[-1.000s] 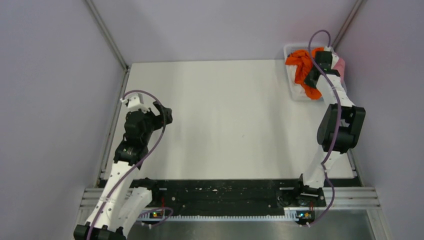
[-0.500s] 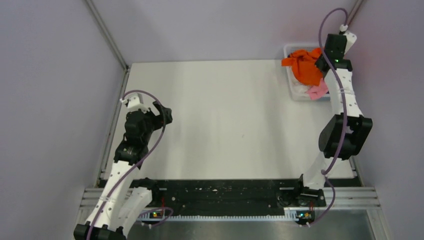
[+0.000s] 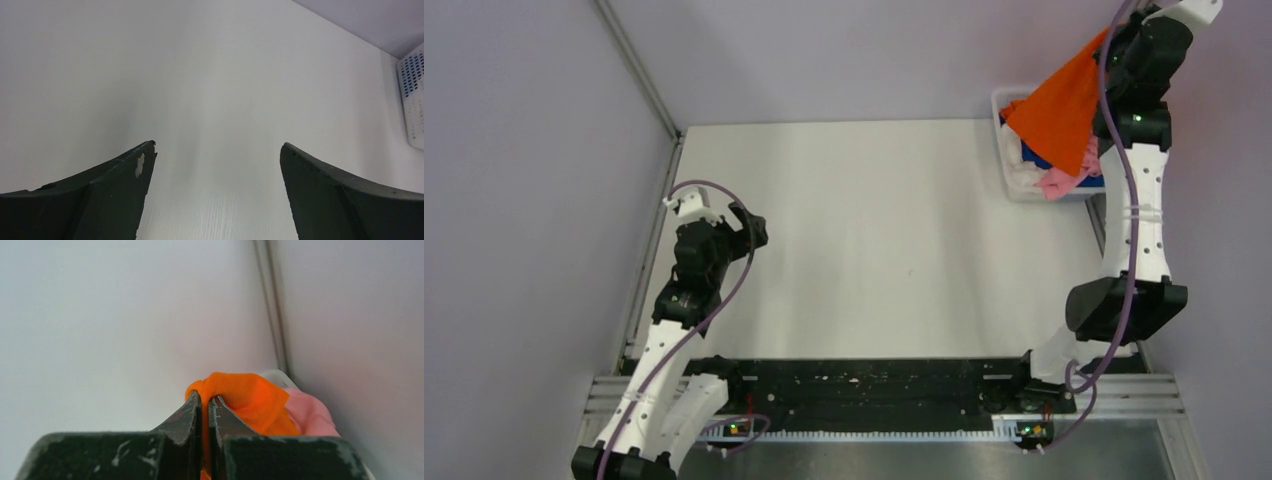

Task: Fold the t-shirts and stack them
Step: Move the tshirt to the center of the board

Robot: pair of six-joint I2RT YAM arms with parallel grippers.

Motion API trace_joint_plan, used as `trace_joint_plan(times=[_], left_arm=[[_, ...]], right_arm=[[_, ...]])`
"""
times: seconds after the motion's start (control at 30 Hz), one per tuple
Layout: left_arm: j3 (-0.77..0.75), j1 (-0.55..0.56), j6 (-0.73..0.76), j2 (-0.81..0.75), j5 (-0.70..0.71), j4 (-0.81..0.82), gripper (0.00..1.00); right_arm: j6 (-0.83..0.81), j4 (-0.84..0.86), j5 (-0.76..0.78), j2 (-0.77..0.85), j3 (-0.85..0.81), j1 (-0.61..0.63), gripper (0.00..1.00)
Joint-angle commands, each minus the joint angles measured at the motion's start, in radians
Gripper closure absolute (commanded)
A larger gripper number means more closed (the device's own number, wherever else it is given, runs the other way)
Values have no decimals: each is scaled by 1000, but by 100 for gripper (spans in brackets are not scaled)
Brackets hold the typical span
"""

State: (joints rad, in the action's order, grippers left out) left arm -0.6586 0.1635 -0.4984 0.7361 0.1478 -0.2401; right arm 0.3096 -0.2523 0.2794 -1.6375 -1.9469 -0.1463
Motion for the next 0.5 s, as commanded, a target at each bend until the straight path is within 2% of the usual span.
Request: trace_joint_plan(times=[0.0, 0.1, 0.17, 0.3, 0.47], left_arm=[[-20, -2, -11, 2, 4, 27, 1], [-18, -2, -15, 7, -6, 29, 1], [-18, -2, -18, 7, -7, 27, 1], [-14, -2, -23, 1, -7, 28, 1], [3, -2, -43, 6, -4, 55, 1]], right_arm=[[75, 277, -242, 111, -58, -3, 100], [171, 327, -459, 119, -97, 12, 100], [163, 317, -534, 114, -150, 71, 100], [28, 207, -569, 91, -264, 270, 100], [59, 206, -676, 76, -267, 434, 100]])
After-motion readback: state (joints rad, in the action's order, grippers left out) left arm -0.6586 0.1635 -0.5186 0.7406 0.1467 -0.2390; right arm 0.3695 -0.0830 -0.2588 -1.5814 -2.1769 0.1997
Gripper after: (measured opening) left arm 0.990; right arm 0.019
